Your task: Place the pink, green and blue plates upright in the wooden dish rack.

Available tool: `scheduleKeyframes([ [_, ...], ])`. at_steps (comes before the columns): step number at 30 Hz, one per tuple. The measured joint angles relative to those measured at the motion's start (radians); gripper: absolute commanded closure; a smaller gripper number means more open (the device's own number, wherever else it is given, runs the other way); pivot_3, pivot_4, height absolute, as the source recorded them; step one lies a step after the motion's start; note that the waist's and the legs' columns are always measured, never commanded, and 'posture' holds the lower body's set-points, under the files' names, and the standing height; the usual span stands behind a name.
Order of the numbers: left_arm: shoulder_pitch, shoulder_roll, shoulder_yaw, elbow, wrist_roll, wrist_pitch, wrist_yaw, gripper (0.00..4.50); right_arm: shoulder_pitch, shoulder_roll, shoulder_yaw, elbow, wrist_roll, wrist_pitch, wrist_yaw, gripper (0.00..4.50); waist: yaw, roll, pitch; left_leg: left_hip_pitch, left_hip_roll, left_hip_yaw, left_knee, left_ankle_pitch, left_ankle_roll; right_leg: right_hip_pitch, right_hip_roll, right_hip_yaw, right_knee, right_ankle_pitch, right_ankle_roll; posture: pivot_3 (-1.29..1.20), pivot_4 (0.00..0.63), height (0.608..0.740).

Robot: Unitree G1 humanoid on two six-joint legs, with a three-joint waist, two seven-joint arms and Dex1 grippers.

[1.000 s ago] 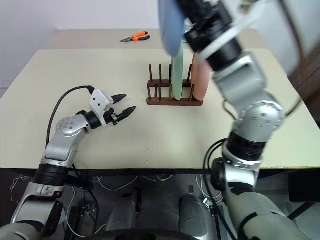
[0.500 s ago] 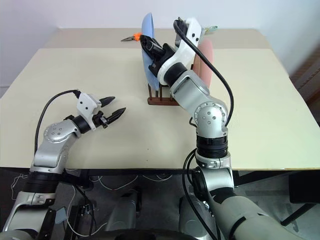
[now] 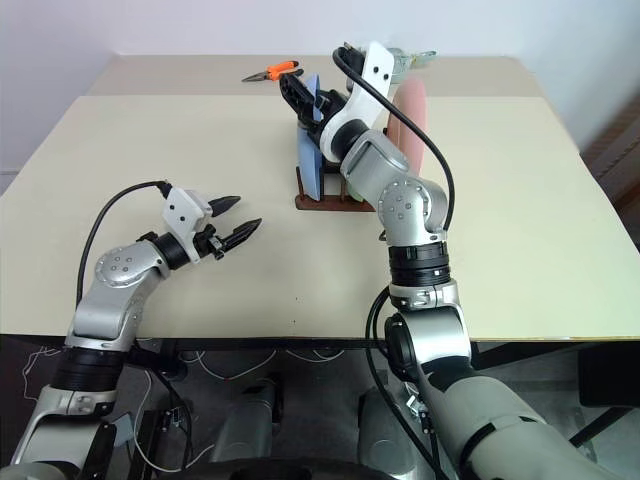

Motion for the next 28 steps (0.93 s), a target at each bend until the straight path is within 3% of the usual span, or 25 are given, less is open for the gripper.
scheduleKeyframes([
  [4,0.004,-0.015,-0.01,-0.019,0.0,0.014,0.0,1.53,-0.002,-0.09,0.064,-0.067,-0.127,-0.076,0.13,0.98,0.001,0.0,0.0,0.0,0.0,0.0,0.0,0.0,0.0,0.0,0.0,0.0,0.0,0.0,0.0,0.0,0.15,0.74],
  [8,0.011,-0.02,-0.02,-0.028,0.001,0.016,0.004,1.53,0.024,-0.22,0.056,-0.237,-0.158,-0.116,0.263,0.98,0.005,0.0,0.0,-0.001,0.0,0.0,0.0,0.0,0.0,0.0,0.0,0.0,-0.001,0.0,0.0,0.0,0.15,0.74],
  [10,0.015,-0.019,-0.019,-0.028,0.003,0.015,0.009,1.53,0.079,-0.311,-0.001,-0.32,-0.126,-0.106,0.333,0.41,0.01,-0.001,0.0,-0.001,0.0,0.0,0.0,0.0,0.0,0.001,0.0,0.0,-0.002,0.0,0.0,0.0,0.15,0.74],
  [11,0.018,-0.016,-0.019,-0.028,0.004,0.015,0.014,1.53,0.131,-0.381,-0.045,-0.357,-0.109,-0.094,0.374,0.1,0.015,-0.001,0.0,0.0,0.0,0.0,0.001,0.0,0.0,0.002,0.0,0.0,-0.003,-0.001,-0.001,0.0,0.15,0.74],
  [14,0.054,0.025,0.001,-0.018,0.004,0.004,0.011,1.53,0.396,-0.606,-0.215,-0.398,-0.095,-0.052,0.488,0.05,0.031,-0.003,-0.001,0.001,0.0,0.0,0.0,-0.001,0.0,0.004,0.0,0.0,-0.006,-0.002,-0.004,0.0,0.15,0.74],
  [16,0.081,0.063,0.028,0.009,0.008,0.005,0.011,1.53,0.569,-0.684,-0.312,-0.359,-0.101,-0.027,0.549,0.05,0.026,-0.001,0.0,0.001,0.0,0.002,0.0,-0.001,0.0,0.003,-0.001,0.001,-0.007,-0.002,-0.004,0.0,0.15,0.74],
  [21,0.102,0.118,0.036,0.029,0.026,-0.031,-0.017,1.53,0.895,-0.748,-0.309,-0.31,-0.203,-0.102,0.697,0.05,-0.002,0.0,-0.001,0.005,0.0,0.003,0.0,-0.001,0.0,0.006,-0.001,0.002,-0.006,-0.002,-0.005,0.0,0.15,0.74],
  [28,0.133,0.115,0.037,0.006,0.025,-0.031,-0.01,1.53,0.86,-0.694,-0.232,-0.217,-0.279,-0.216,0.725,0.05,-0.005,0.0,-0.001,0.005,0.0,0.003,0.002,-0.001,0.0,0.005,-0.001,0.002,-0.006,-0.001,-0.006,0.0,0.15,0.74],
])
